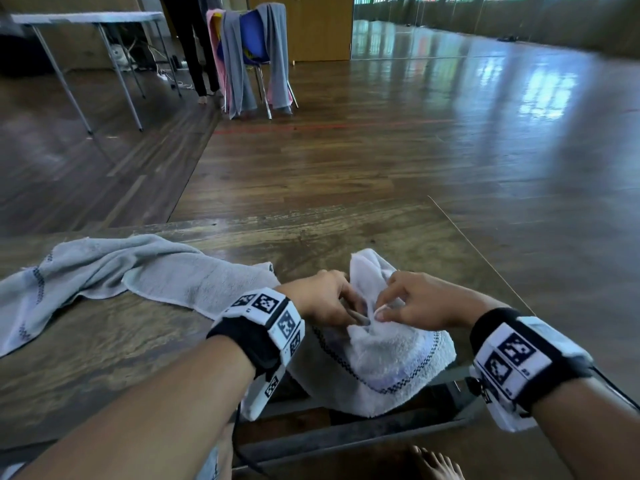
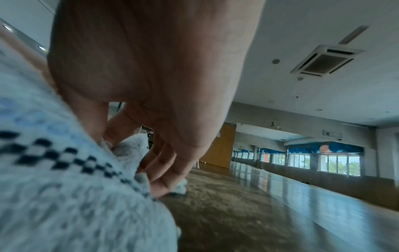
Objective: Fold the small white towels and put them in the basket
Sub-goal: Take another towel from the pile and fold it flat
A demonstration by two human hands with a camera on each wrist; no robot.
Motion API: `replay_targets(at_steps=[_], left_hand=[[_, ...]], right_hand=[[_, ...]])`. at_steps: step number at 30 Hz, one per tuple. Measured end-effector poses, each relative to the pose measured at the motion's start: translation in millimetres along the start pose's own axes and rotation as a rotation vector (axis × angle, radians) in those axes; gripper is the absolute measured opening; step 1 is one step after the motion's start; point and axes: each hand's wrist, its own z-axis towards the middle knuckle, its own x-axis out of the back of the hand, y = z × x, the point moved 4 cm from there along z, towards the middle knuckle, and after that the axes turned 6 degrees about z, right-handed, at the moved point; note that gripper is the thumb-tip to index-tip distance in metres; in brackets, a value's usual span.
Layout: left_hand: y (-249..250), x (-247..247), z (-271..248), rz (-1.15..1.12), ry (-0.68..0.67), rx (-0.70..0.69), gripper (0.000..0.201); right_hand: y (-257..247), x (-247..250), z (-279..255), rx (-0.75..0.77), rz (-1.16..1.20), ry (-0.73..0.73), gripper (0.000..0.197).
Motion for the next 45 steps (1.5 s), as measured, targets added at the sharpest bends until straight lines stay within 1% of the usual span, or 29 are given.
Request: replay_targets(at_steps=[3,6,7,8,9,10,11,13,14,15,16,18,19,20,21,22,23,25,28,30,33,37,38,39,40,41,43,44,45], left_hand=[[2,6,4,-0.018,-0.087,0.057,0.018],[3,21,8,-0.023,-0.232,0.129,0.022],[2,27,8,-0.008,-0.253,0.151,0.021],[1,37,10,0.018,-0.232,0.157,0.019],[-1,50,13,0.042,-0.154,0.149,0.017],[-2,66,16,0.074,-0.019,0.135,0.019],[-3,86,19,0.096,0.176,0.122,0.022],[-8,128,15,0.090,0.695,0.137,0.024],[-13,146,8,0.095,0.957,0.169,0.021],[-18,160,-2,0.091,1.155,0.197,0.016],[-23,169,-10,0.067,1.273,0.205,0.018],[-37,176,-22,-0.076,1.386,0.188,0.018],[-46,175,-27,-0.206,1.418,0.195,0.013],[-56,172,-29,-0.366,1.419,0.222,0.011],[-65,167,-28,-0.530,1.393,0.270,0.019],[-73,160,-26,-0.678,1.340,0.304,0.024],[-78,154,-21,-0.802,1.275,0.312,0.022],[-84,145,-13,-0.995,1.181,0.261,0.011],[-89,141,-8,-1.151,1.176,0.174,0.008],[-89,143,-8,-1.092,1.215,0.153,0.015],[-86,151,-13,-0.851,1.338,0.167,0.014],[-82,154,-24,-0.607,1.488,0.156,0.010],[-86,151,-25,-0.577,1.471,0.183,0.010],[-92,146,-25,-0.556,1.414,0.230,0.012],[-98,138,-24,-0.543,1.321,0.277,0.015],[-105,129,-22,-0.514,1.211,0.319,0.017],[-113,114,-21,-0.379,1.040,0.359,0.020],[-114,110,-21,-0.326,1.002,0.350,0.020],[-115,109,-22,-0.300,0.982,0.332,0.020]], right_hand=[[1,0,8,-0.055,0.073,-0.161,0.012],[-2,3,15,-0.144,0.336,-0.429,0.018],[-2,8,21,-0.155,0.401,-0.481,0.020],[-3,18,29,-0.137,0.406,-0.480,0.021],[-3,31,39,-0.094,0.344,-0.407,0.020],[-3,48,51,-0.028,0.264,-0.246,0.019],[-2,67,63,0.048,0.203,-0.012,0.019],[2,108,76,0.163,0.291,0.561,0.015],[7,124,77,0.210,0.345,0.808,0.012],[11,136,76,0.237,0.352,0.988,0.016],[17,145,76,0.225,0.317,1.100,0.021],[34,155,75,0.152,0.285,1.228,0.027],[45,156,74,0.099,0.336,1.263,0.032],[56,156,74,0.050,0.444,1.270,0.034],[63,152,75,0.018,0.578,1.243,0.032],[67,147,79,0.011,0.688,1.197,0.024],[67,142,83,0.013,0.768,1.156,0.014],[64,136,88,0.037,0.917,1.093,0.007],[62,134,90,0.082,1.109,0.997,0.012],[62,135,90,0.081,1.104,0.971,0.013],[64,136,90,0.109,1.041,0.948,0.015],[56,138,83,0.313,0.962,1.016,0.013],[56,137,83,0.343,0.933,1.036,0.012],[60,134,84,0.323,0.888,1.048,0.011],[66,131,86,0.246,0.827,1.045,0.012],[74,125,89,0.129,0.769,0.998,0.012],[91,109,95,-0.076,0.707,0.781,0.007],[96,102,96,-0.116,0.683,0.693,0.011],[100,99,94,-0.124,0.661,0.654,0.014]])
